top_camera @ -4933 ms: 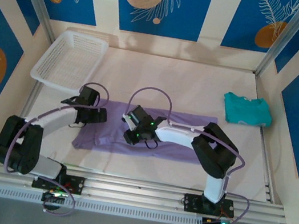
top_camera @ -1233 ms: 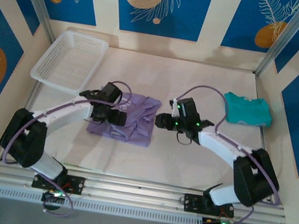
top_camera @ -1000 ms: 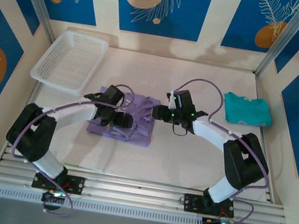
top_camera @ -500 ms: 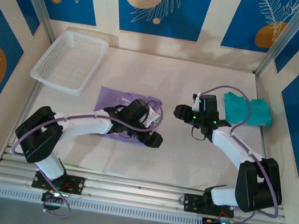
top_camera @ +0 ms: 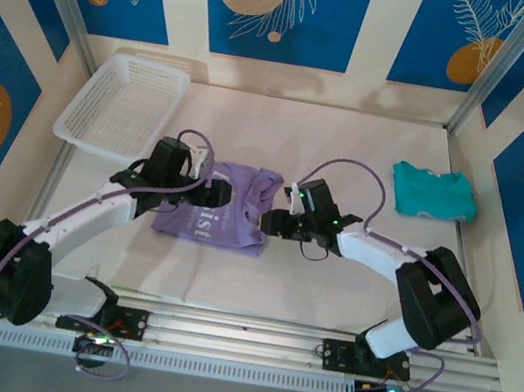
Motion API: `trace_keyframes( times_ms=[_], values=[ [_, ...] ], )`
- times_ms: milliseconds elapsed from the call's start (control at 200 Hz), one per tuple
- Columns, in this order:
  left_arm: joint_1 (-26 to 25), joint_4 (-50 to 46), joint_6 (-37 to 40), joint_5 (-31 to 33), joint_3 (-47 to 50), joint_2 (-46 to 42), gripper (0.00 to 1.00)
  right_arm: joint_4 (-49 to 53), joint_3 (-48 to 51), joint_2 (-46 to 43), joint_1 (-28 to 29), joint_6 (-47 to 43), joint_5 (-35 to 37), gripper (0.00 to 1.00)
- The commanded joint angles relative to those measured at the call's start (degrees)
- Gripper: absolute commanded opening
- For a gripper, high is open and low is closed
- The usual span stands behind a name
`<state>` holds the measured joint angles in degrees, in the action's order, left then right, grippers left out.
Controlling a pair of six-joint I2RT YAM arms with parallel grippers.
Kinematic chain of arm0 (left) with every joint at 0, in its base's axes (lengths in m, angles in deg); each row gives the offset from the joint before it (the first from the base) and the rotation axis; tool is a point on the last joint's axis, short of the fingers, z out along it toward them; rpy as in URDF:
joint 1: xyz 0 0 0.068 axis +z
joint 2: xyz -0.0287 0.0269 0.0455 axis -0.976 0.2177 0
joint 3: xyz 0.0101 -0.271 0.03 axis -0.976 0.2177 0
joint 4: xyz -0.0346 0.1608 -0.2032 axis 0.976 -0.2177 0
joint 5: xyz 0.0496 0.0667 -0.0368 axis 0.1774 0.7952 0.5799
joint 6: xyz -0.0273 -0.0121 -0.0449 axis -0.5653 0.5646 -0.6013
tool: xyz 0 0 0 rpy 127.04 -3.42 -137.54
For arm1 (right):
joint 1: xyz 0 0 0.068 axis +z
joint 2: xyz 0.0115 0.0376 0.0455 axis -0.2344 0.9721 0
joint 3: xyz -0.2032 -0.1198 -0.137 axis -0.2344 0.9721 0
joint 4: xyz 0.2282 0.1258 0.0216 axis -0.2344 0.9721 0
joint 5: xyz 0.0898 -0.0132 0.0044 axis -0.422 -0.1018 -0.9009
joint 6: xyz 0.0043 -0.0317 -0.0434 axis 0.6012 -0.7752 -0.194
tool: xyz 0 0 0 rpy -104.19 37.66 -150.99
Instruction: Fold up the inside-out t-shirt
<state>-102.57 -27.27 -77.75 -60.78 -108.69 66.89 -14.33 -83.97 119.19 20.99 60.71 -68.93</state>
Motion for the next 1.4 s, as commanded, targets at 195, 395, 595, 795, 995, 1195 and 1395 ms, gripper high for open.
trace_keyframes(
  times_ms=[195,395,595,795,995,1195,1395],
  values=[
    [1.4,-1.3,-1.1,1.0,2.5,1.9,0.84,-6.5,-0.5,5.4,0.3,3.0,-4.1,0.35],
    [3.1,-1.6,-0.9,3.5,3.2,3.0,0.84,-7.7,-0.7,6.5,0.1,3.3,-5.6,0.15],
    [4.6,-2.5,-0.4,7.1,3.2,4.8,0.84,-6.6,5.0,-1.7,0.3,5.8,-3.2,0.0],
    [6.3,-2.5,0.0,10.0,2.6,8.2,0.84,-3.3,11.0,-10.9,1.7,10.4,-0.2,0.0],
    [7.0,-3.8,1.9,12.7,0.0,11.5,0.84,-2.7,16.4,-15.0,4.3,17.4,3.9,0.02],
    [7.0,-4.6,3.0,13.3,-1.3,12.7,0.84,2.5,15.1,-16.1,6.1,13.9,8.3,0.25],
    [7.0,-4.9,3.4,13.2,-0.9,11.2,0.84,4.4,7.9,-16.3,5.2,2.2,12.9,0.39]
  ],
)
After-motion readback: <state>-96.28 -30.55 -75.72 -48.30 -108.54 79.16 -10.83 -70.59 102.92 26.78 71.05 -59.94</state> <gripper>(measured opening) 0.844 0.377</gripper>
